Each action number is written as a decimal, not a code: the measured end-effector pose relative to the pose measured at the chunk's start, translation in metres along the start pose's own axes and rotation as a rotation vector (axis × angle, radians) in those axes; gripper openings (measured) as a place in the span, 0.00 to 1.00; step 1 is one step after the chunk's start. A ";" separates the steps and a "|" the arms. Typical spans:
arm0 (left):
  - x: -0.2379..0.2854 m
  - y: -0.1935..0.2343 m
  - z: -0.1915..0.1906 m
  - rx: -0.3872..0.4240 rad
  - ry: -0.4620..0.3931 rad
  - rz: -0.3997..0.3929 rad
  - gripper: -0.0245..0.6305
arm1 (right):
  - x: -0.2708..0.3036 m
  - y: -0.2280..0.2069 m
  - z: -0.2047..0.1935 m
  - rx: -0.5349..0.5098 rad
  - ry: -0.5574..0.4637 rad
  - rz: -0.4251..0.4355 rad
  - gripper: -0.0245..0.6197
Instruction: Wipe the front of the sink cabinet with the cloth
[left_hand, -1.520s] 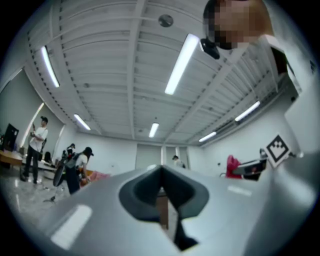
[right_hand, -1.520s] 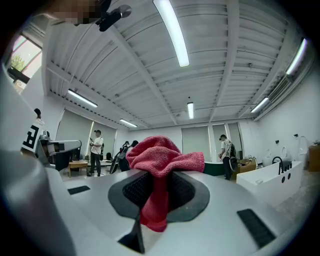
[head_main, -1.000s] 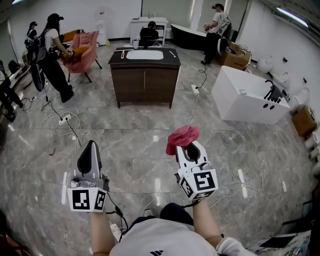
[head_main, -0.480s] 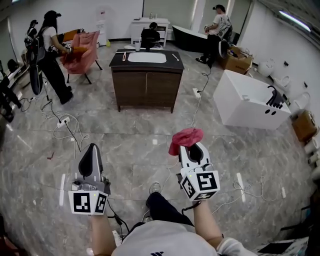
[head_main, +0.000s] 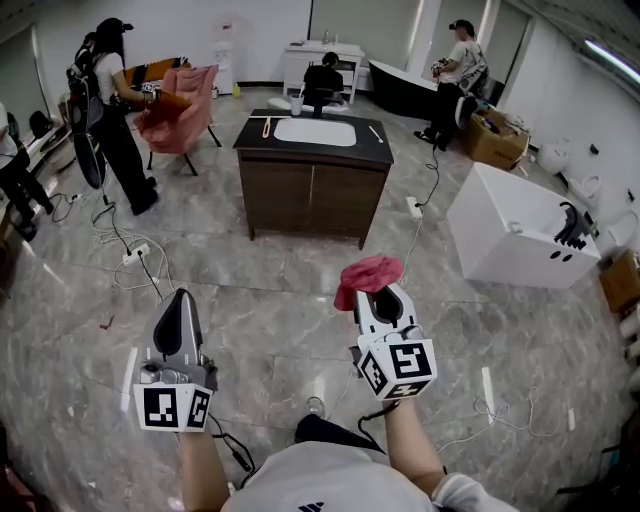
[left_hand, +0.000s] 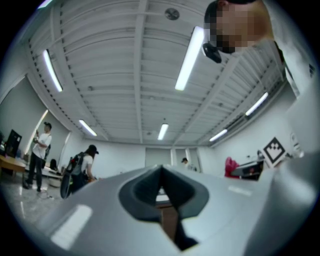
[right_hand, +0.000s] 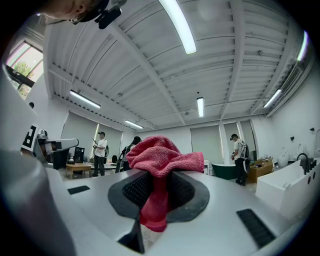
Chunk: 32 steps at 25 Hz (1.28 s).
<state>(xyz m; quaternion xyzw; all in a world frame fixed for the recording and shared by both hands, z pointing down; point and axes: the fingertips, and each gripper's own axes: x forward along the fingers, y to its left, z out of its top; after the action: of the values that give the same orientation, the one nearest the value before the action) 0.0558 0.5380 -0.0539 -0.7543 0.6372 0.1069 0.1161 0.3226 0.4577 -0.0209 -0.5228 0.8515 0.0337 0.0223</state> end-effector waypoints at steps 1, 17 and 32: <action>0.013 0.002 -0.002 0.000 -0.005 0.000 0.04 | 0.012 -0.005 0.001 -0.002 -0.002 0.003 0.15; 0.165 0.051 -0.072 -0.016 -0.010 -0.017 0.04 | 0.155 -0.049 -0.045 0.015 0.061 -0.003 0.15; 0.304 0.202 -0.104 -0.036 -0.023 -0.213 0.04 | 0.330 0.005 -0.031 0.038 -0.007 -0.176 0.15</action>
<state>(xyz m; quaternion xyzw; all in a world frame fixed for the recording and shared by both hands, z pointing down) -0.0918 0.1882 -0.0572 -0.8184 0.5502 0.1140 0.1203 0.1691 0.1640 -0.0137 -0.5949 0.8027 0.0174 0.0382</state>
